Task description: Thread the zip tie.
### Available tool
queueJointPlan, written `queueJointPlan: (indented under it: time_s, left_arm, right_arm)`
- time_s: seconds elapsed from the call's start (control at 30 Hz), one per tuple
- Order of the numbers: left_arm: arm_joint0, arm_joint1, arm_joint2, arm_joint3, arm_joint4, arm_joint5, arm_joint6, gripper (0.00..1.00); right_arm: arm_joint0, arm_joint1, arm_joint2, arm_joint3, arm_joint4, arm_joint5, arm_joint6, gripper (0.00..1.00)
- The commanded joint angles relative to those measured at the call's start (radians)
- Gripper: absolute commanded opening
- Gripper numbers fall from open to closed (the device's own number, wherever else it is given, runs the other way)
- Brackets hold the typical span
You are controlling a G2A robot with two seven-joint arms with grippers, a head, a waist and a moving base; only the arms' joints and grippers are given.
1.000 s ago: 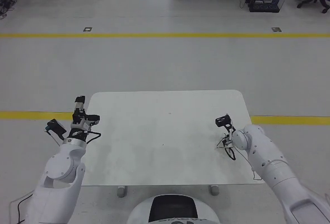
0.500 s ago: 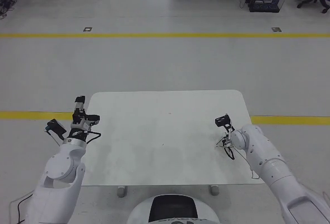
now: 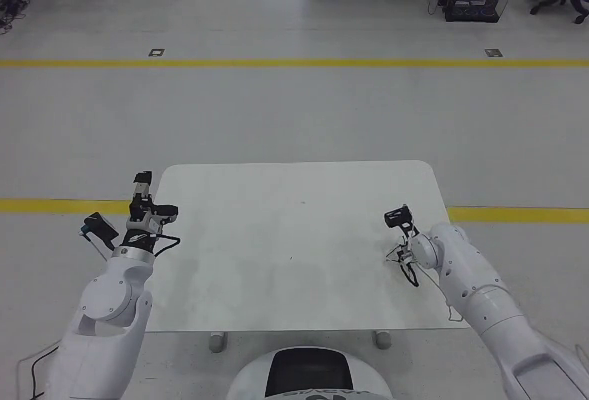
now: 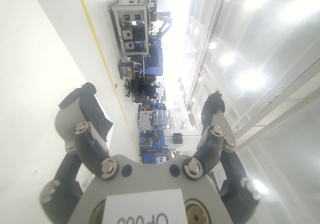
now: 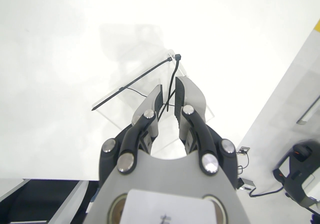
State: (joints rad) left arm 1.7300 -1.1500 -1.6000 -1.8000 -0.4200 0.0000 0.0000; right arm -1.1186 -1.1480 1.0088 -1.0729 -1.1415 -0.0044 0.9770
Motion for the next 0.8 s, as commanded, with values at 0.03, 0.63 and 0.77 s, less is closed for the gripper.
queueJointPlan:
  time_s: [0.03, 0.63, 0.77]
  left_arm:
    - [0.0, 0.0, 0.0, 0.0, 0.0, 0.0, 0.0, 1.0]
    - [0.0, 0.0, 0.0, 0.0, 0.0, 0.0, 0.0, 1.0]
    - [0.0, 0.0, 0.0, 0.0, 0.0, 0.0, 0.0, 1.0]
  right_arm:
    - [0.007, -0.004, -0.004, 0.014, 0.001, -0.002, 0.005, 0.14]
    - [0.05, -0.029, -0.025, 0.098, 0.017, -0.009, -0.004, 0.13]
    - [0.057, -0.033, -0.026, 0.114, 0.026, -0.012, -0.008, 0.05]
